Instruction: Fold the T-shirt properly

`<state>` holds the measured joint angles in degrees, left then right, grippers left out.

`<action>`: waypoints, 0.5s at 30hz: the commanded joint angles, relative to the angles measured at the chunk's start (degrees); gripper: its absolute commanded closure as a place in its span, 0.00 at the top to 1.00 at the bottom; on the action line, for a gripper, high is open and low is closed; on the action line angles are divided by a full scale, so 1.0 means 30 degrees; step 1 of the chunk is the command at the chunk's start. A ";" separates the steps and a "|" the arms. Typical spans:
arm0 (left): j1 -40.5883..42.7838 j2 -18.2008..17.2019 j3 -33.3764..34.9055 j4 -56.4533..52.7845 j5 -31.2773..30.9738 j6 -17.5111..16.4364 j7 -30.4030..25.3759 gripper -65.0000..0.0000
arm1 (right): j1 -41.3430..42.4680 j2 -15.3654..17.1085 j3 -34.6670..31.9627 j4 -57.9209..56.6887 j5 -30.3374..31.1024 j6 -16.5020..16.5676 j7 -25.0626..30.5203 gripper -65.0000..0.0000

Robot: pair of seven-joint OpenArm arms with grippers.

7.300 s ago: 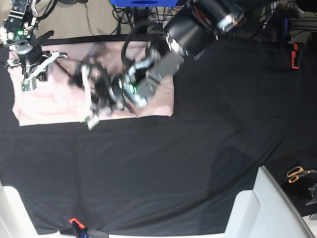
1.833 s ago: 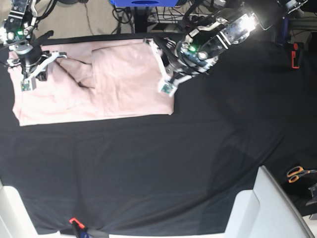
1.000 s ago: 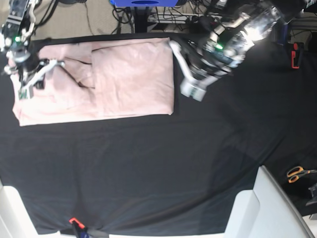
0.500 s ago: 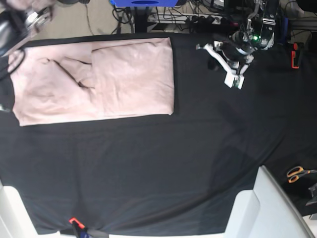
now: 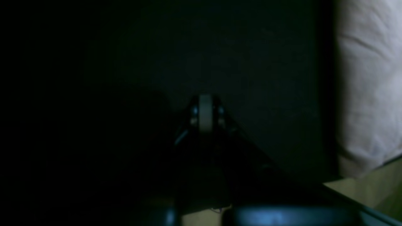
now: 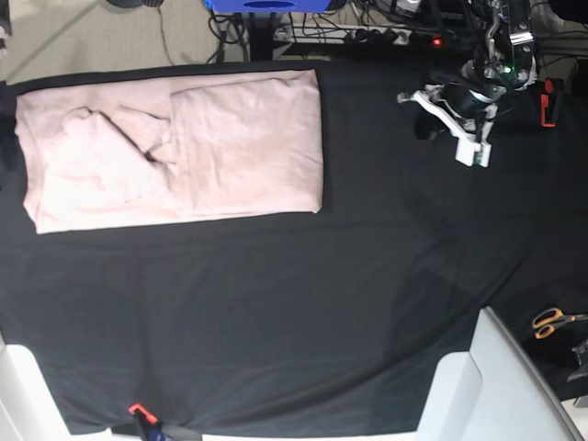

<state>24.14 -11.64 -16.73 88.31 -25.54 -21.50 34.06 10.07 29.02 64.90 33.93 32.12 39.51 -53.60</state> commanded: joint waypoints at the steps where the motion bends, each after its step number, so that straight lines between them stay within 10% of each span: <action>1: 0.0026 -0.0179 -0.0181 0.0321 -0.0117 -0.0205 -0.0204 0.00 | 0.0264 0.0834 -0.0287 -0.0102 0.0883 0.0165 0.0212 0.85; 15: 0.0759 -0.0208 -0.0269 0.1463 -0.0029 -0.0205 -0.0234 0.25 | -0.0937 -0.0016 -0.3071 -0.3501 0.1235 0.0165 0.3260 0.85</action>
<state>26.22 -11.66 -17.21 91.74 -25.34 -21.91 34.20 7.16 28.71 55.90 23.59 38.81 41.39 -41.69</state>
